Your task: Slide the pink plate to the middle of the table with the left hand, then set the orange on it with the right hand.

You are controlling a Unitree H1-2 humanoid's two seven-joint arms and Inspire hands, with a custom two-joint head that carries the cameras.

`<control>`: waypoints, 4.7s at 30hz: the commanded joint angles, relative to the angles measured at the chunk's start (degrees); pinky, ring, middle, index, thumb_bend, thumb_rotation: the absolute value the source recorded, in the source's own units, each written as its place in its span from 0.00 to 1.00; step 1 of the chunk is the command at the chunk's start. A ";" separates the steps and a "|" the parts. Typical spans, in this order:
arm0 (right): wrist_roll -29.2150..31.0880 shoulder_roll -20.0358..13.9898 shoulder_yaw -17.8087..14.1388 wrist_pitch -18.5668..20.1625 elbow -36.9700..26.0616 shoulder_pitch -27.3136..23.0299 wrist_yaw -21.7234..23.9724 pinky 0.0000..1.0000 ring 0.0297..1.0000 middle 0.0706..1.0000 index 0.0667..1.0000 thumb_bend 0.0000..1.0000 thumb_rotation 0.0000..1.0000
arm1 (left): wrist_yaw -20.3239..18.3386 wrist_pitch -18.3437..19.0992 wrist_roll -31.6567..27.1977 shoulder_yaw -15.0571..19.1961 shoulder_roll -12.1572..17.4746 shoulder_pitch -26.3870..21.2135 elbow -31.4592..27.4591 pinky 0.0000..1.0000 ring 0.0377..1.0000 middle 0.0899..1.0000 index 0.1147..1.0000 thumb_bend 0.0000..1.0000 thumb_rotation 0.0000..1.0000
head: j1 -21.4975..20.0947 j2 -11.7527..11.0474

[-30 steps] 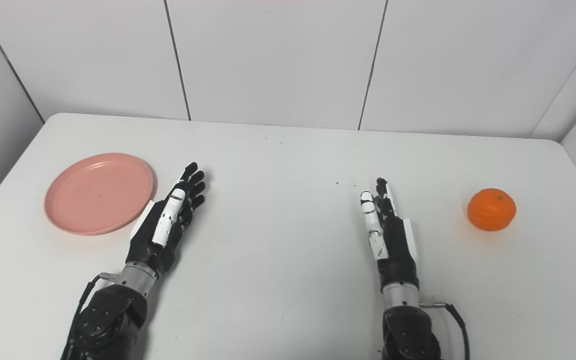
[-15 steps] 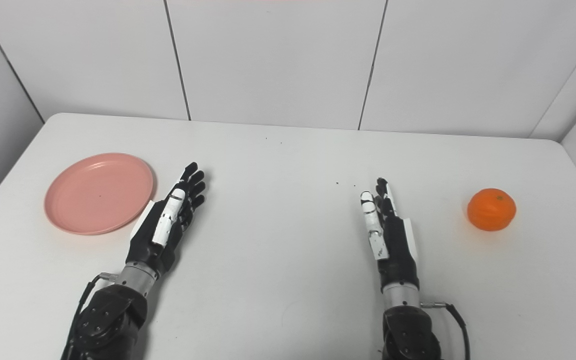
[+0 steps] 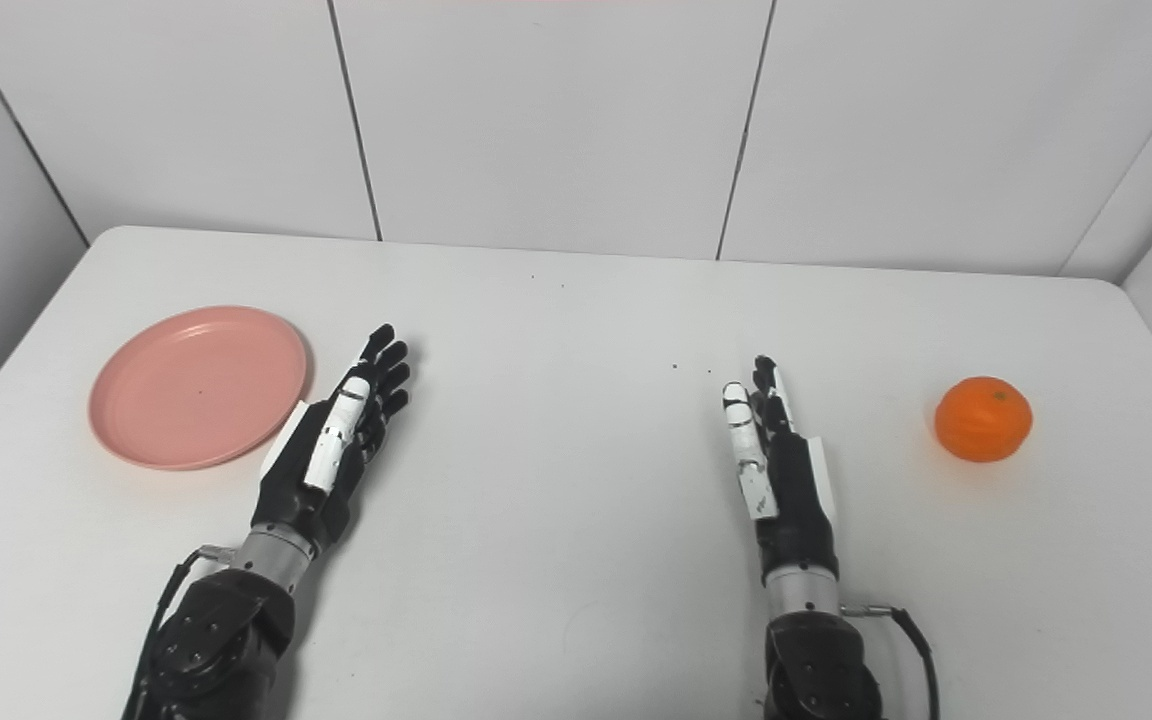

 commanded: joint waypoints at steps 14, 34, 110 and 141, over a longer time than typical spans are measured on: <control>3.88 -3.19 -1.24 -5.28 -0.25 0.66 2.00 0.95 0.96 0.97 0.97 0.21 1.00 | 1.35 -3.88 2.87 -2.15 -3.00 -0.66 1.59 1.00 1.00 1.00 1.00 0.39 1.00 | 12.20 -6.07; 12.65 -5.94 -2.76 -15.52 5.24 1.38 7.07 1.00 1.00 1.00 0.99 0.17 1.00 | 3.01 -8.03 3.84 -3.73 -6.27 -0.78 6.76 1.00 1.00 1.00 1.00 0.34 1.00 | 19.36 -11.10; 12.61 -5.94 -2.01 -7.94 0.47 1.95 6.78 1.00 1.00 1.00 1.00 0.07 1.00 | 3.37 6.27 0.10 10.59 7.03 -13.54 -12.97 0.97 0.95 0.96 0.95 0.46 0.97 | 24.19 -12.36; 13.00 -6.64 -2.07 -8.10 -0.66 2.00 7.07 1.00 1.00 1.00 1.00 0.03 1.00 | 1.69 6.26 -9.85 24.03 21.38 -17.71 0.51 0.93 0.94 0.95 0.93 0.34 1.00 | 25.21 -12.03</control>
